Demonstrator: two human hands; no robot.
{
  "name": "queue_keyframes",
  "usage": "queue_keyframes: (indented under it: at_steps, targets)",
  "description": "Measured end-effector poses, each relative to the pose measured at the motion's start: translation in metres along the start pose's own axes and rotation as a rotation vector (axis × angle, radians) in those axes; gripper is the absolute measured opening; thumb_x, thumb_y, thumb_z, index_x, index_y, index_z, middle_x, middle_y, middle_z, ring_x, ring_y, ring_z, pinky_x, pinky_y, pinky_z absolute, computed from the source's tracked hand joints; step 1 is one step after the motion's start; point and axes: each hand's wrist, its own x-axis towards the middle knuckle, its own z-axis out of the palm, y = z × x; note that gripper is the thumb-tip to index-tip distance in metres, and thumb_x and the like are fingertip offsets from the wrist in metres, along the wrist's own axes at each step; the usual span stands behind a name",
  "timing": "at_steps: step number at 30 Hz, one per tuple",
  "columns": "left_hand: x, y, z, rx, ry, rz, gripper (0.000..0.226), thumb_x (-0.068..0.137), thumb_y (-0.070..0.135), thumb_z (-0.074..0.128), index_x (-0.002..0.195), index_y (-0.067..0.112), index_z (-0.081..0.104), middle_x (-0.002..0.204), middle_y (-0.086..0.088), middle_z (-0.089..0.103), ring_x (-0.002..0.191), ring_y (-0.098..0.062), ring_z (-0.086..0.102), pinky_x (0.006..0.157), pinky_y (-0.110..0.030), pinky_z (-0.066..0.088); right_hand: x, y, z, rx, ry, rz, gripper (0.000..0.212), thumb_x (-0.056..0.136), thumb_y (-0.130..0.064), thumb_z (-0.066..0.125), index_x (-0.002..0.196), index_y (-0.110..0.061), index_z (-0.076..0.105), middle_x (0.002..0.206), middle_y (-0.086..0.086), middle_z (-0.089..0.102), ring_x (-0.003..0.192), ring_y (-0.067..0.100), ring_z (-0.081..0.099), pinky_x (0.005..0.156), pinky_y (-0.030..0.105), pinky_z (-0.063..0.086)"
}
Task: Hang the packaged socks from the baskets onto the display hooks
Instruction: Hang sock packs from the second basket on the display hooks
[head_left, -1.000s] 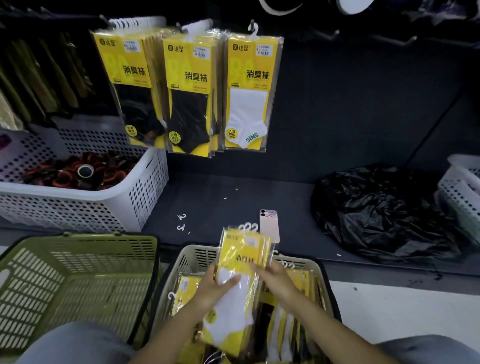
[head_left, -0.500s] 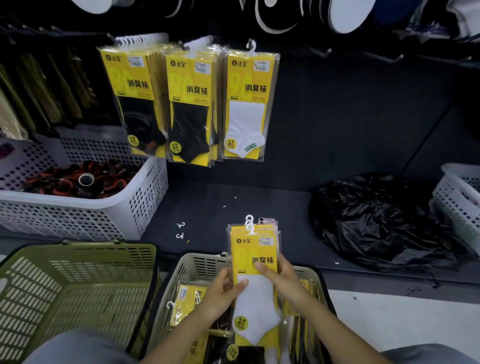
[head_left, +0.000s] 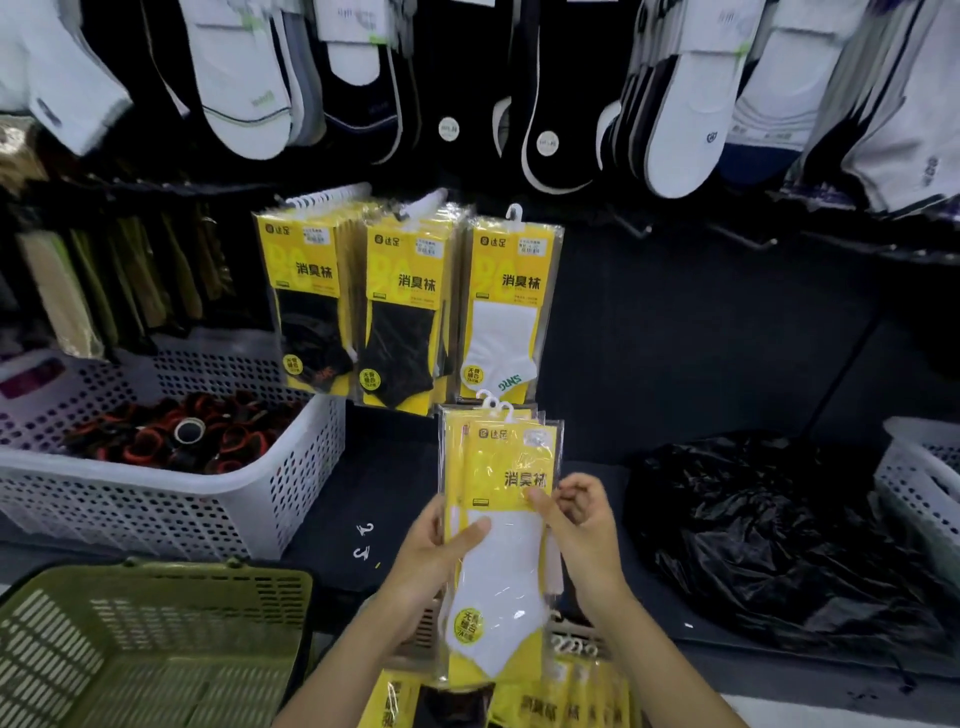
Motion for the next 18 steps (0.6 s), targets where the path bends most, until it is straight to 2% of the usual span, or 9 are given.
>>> queue_keyframes:
  at_steps: [2,4,6,8,10,11,14,18]
  targets:
    - [0.006,0.012,0.000,0.033,0.031,0.035,0.051,0.068,0.030,0.078,0.114,0.019,0.059,0.102,0.000,0.074,0.093,-0.017,0.070,0.070,-0.025,0.056,0.004,-0.013,0.008,0.094,-0.020,0.010,0.026,0.081,-0.004,0.071,0.096,-0.007,0.051,0.082,0.006,0.057,0.073,0.011,0.057,0.065,0.018,0.049]
    - [0.010,0.022,0.001,0.048,0.064,0.040,0.057,0.060,0.035,0.082,0.110,0.019,0.062,0.098,0.000,0.074,0.090,-0.017,0.071,0.071,-0.029,0.057,0.005,-0.025,0.013,0.186,-0.066,0.045,0.020,0.084,-0.005,0.067,0.100,-0.006,0.054,0.089,0.010,0.066,0.078,0.015,0.064,0.067,0.022,0.053]
    - [0.015,0.030,0.001,0.045,0.094,0.053,0.056,0.057,0.041,0.080,0.105,0.018,0.066,0.096,-0.001,0.075,0.087,-0.017,0.072,0.070,-0.029,0.056,0.007,-0.036,0.016,0.207,-0.133,0.047,0.014,0.087,-0.009,0.064,0.099,-0.005,0.060,0.092,0.011,0.073,0.077,0.016,0.070,0.062,0.024,0.055]
    - [0.018,0.039,0.000,0.034,0.094,0.083,0.049,0.066,0.051,0.068,0.102,0.019,0.070,0.095,-0.001,0.075,0.088,-0.016,0.072,0.071,-0.029,0.055,0.012,-0.045,0.019,0.193,-0.162,0.016,0.014,0.090,-0.012,0.061,0.101,-0.003,0.061,0.094,0.011,0.074,0.078,0.017,0.072,0.062,0.024,0.056]
    - [0.022,0.050,-0.006,0.022,0.101,0.117,0.047,0.077,0.057,0.054,0.102,0.021,0.072,0.097,0.000,0.075,0.091,-0.015,0.071,0.073,-0.027,0.054,0.021,-0.055,0.020,0.152,-0.133,-0.035,0.016,0.092,-0.014,0.058,0.103,-0.003,0.059,0.097,0.010,0.074,0.084,0.019,0.071,0.069,0.028,0.058]
    - [0.024,0.057,-0.011,0.011,0.126,0.135,0.047,0.079,0.057,0.051,0.102,0.022,0.072,0.096,0.002,0.075,0.090,-0.014,0.071,0.069,-0.024,0.054,0.028,-0.060,0.020,0.144,-0.113,-0.051,0.015,0.093,-0.016,0.058,0.104,-0.005,0.058,0.097,0.008,0.075,0.086,0.019,0.071,0.071,0.029,0.058]
    - [0.032,0.079,-0.026,0.019,0.221,0.204,0.044,0.080,0.056,0.049,0.099,0.024,0.071,0.088,0.004,0.076,0.078,-0.010,0.072,0.054,-0.013,0.051,0.048,-0.080,0.022,0.172,-0.079,-0.093,0.012,0.093,-0.017,0.057,0.103,-0.010,0.058,0.093,0.003,0.076,0.082,0.015,0.073,0.060,0.023,0.056]
    - [0.044,0.108,-0.045,0.047,0.308,0.295,0.040,0.081,0.059,0.047,0.094,0.029,0.069,0.080,0.011,0.075,0.071,-0.003,0.071,0.051,-0.012,0.049,0.079,-0.109,0.031,0.155,-0.057,-0.169,0.009,0.094,-0.017,0.057,0.102,-0.015,0.059,0.090,-0.002,0.076,0.079,0.013,0.073,0.057,0.019,0.055]
